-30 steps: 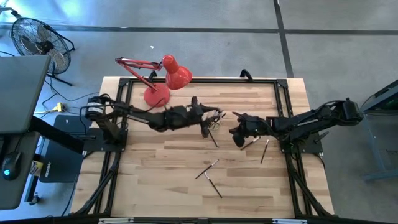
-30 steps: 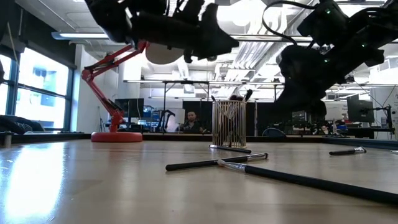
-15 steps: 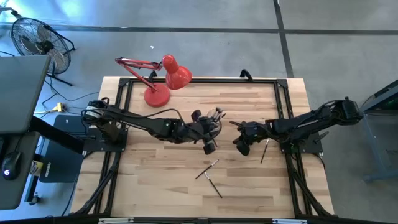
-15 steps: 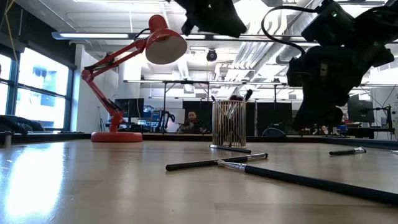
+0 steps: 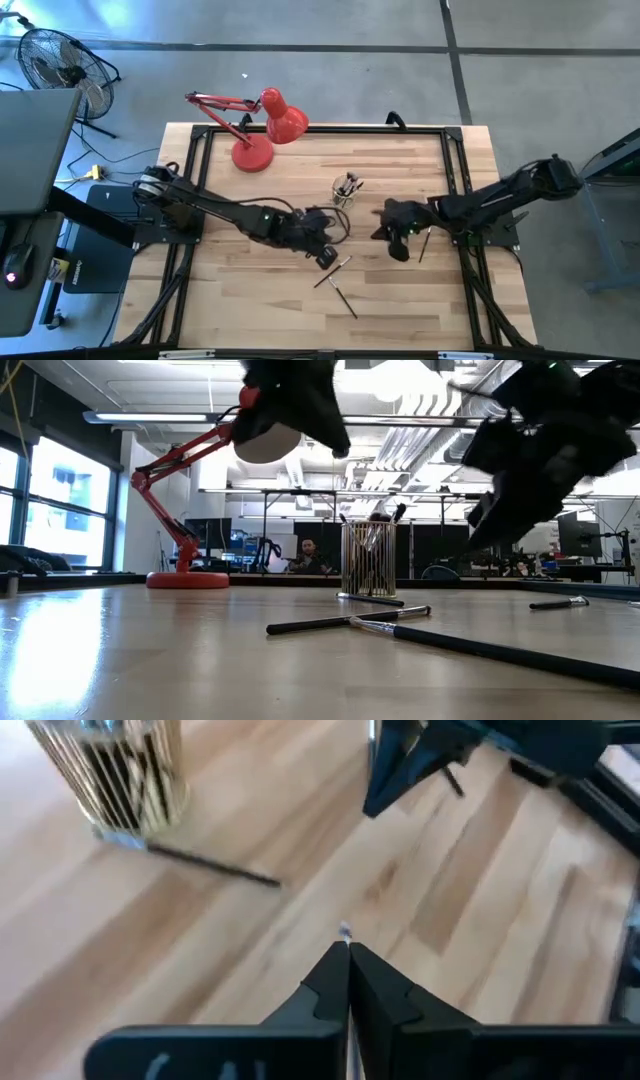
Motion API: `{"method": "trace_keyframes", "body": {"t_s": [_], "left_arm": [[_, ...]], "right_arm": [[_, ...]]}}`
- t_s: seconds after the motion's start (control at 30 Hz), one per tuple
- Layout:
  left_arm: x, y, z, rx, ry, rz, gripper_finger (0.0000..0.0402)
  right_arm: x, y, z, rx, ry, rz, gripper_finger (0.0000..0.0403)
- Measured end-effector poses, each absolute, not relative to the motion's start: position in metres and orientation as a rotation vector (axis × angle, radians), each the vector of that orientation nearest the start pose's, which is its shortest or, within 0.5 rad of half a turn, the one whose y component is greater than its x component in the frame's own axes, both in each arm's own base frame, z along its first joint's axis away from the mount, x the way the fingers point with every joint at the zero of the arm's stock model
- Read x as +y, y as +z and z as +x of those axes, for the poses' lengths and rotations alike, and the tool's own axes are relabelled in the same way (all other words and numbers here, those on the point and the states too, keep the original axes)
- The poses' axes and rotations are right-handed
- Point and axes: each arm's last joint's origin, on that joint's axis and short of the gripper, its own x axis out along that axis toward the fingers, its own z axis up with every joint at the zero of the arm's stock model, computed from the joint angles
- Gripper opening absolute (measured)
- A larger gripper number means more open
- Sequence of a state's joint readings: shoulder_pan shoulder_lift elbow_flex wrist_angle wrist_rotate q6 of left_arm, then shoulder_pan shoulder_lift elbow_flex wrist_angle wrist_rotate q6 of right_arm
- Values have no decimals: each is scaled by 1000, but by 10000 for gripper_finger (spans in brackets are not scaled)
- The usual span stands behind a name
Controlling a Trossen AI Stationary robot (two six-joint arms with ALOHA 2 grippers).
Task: Put items in baskets/containers
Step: Put the black eyeshadow brush into the yellow container
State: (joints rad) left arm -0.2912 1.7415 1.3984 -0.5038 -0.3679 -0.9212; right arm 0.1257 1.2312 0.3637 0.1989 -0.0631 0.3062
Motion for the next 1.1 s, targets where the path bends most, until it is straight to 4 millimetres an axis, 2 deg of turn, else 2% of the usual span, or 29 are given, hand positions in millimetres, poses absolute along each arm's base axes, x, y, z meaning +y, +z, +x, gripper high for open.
{"method": "trace_keyframes", "body": {"t_s": [0.13,0.33,0.43,0.6,0.73,0.9,1.1], "left_arm": [[-101,261,358,800,444,-664,2],[-101,258,354,867,432,-689,3],[-102,258,355,876,415,-698,3],[-101,258,355,875,417,-697,3],[-101,258,355,873,418,-694,3],[-101,259,355,870,416,-695,3],[-101,259,355,872,416,-692,3]], "right_arm": [[45,145,208,676,146,92,0],[60,150,209,572,111,-83,6],[62,144,214,569,118,-70,19],[68,124,226,626,153,-21,47],[70,122,242,611,208,-23,72],[62,120,259,632,261,-39,92],[51,113,269,671,253,-45,94]]}}
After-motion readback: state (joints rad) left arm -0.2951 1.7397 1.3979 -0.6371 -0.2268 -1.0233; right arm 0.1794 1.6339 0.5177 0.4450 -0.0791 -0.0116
